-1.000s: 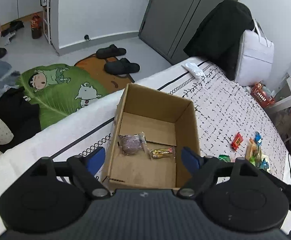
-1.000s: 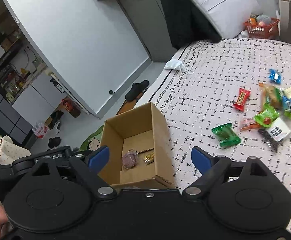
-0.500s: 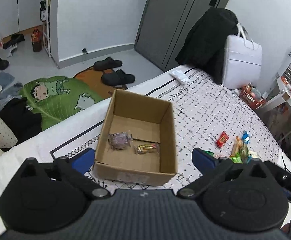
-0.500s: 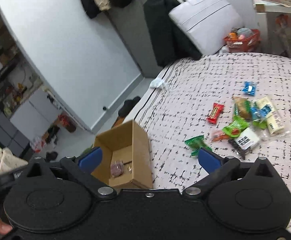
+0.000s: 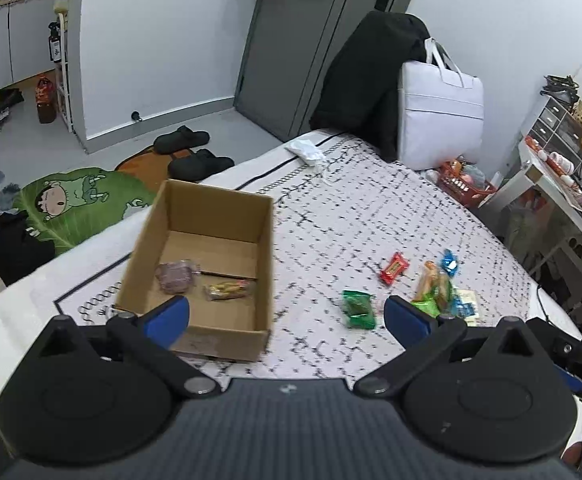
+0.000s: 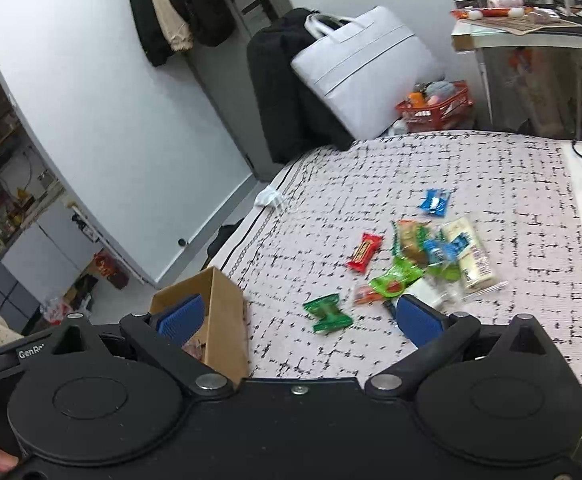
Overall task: Organize snacks
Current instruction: 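Move both open tools back from the box to the snack pile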
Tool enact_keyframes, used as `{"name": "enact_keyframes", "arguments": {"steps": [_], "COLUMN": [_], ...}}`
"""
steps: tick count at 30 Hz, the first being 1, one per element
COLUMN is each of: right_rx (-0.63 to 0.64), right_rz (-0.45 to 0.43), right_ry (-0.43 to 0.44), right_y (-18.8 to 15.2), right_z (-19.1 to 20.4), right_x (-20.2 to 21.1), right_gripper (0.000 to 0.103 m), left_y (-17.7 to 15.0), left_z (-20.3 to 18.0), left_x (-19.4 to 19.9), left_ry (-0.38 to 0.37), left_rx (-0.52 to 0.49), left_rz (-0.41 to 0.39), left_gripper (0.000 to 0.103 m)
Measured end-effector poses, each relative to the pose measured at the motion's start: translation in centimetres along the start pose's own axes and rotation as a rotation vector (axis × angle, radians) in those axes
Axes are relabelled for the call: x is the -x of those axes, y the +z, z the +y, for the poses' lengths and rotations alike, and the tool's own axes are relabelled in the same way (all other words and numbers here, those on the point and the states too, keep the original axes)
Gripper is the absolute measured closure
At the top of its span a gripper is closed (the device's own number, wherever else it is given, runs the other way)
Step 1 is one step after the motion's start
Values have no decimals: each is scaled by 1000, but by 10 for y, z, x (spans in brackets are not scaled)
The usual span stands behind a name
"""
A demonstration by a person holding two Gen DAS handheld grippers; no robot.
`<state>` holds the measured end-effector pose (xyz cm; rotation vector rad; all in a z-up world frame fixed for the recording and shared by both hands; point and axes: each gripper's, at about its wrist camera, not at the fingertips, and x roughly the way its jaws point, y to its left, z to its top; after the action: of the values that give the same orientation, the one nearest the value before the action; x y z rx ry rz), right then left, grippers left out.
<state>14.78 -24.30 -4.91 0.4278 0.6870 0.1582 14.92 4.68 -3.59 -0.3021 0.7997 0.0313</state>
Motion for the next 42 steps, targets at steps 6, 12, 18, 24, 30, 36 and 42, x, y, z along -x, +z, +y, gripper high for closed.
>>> {"name": "enact_keyframes", "arguments": {"steps": [6,12,18,24,30,36,42], "right_rx": [-58,-89,-154,-164,-204,-235,-282], "right_rz": [-8,-18,-18,0,17,48,62], "right_ry": [-8,-11,-25,-44,-37,-42,-38], "right_y": [4,6,8,10,10,7,4], "right_z": [-24,-47,-77,-97,-114,-129,-140], "right_x": [6,4,-5,-17,-29,-50,-66], "right_gripper": [0,0,0,0,0,0,2], "left_y": [-7,-17,-22,-23,-25,-30,-40], "left_z": [-28,-54,-68,-88,-102,-109,-113], "left_x": [-5,-17,-34,-55,-81,-107,-136], "left_ry": [-35,-44,-50,-57,-53,-66,-49], "left_rx": [-19,-46,-17,-24,-17,6,14], "left_rz": [-9,9,45,61,91,117,142], "left_gripper": [0,0,0,0,0,1,3]}}
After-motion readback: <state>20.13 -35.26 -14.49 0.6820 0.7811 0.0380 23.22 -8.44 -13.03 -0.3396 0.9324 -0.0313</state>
